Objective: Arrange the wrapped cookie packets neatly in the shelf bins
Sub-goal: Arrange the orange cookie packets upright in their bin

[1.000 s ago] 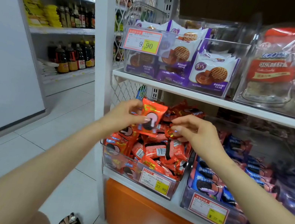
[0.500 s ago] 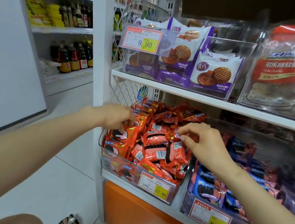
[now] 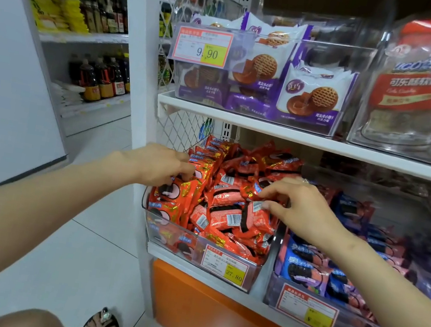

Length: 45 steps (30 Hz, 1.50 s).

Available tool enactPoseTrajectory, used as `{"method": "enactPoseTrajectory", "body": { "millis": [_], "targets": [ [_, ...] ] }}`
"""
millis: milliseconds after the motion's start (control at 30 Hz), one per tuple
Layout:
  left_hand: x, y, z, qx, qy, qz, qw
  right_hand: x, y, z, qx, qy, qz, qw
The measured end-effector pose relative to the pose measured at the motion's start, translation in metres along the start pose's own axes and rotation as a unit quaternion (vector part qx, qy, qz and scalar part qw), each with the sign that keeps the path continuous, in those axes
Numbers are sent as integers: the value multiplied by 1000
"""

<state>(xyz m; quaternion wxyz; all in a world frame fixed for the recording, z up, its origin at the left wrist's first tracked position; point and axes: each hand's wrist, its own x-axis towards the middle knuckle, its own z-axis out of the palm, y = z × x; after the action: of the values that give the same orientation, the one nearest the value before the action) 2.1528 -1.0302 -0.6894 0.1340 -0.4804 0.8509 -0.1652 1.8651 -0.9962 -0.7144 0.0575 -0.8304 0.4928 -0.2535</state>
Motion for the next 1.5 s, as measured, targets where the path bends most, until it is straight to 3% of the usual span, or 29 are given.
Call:
{"method": "enactPoseTrajectory", "body": {
  "millis": [300,367,433,500,600,667,733,800,933,1067,1267,1400,1500],
  "targets": [
    [-9,8,1,-33,6,-54,998,6,10,-11,35,108,70,991],
    [-6,15,-10,-54,39,-61,996,7,15,-15,29,129,95,987],
    [5,28,-21,-155,101,-72,980,9,22,-18,26,150,122,981],
    [23,51,-34,-350,140,-107,920,12,29,-16,41,169,144,974],
    [62,80,-50,-629,116,-191,745,18,41,-9,70,176,145,971],
    [84,90,-57,-729,73,-234,639,21,45,-5,84,155,152,973],
    [99,94,-59,-777,63,-248,575,23,50,1,97,126,143,977],
    [110,94,-58,-795,76,-254,546,24,51,4,102,99,130,981],
    [108,96,-62,-791,96,-245,553,28,49,4,129,103,120,979],
    [81,87,-61,-825,103,-169,530,26,29,-6,204,152,86,963],
    [43,82,-59,-768,38,-125,627,23,-17,-5,362,131,100,917],
    [20,72,-53,-756,80,-125,638,28,-25,-1,411,74,113,902],
    [4,60,-48,-704,107,-126,691,27,-37,4,419,26,91,903]
  ]
}}
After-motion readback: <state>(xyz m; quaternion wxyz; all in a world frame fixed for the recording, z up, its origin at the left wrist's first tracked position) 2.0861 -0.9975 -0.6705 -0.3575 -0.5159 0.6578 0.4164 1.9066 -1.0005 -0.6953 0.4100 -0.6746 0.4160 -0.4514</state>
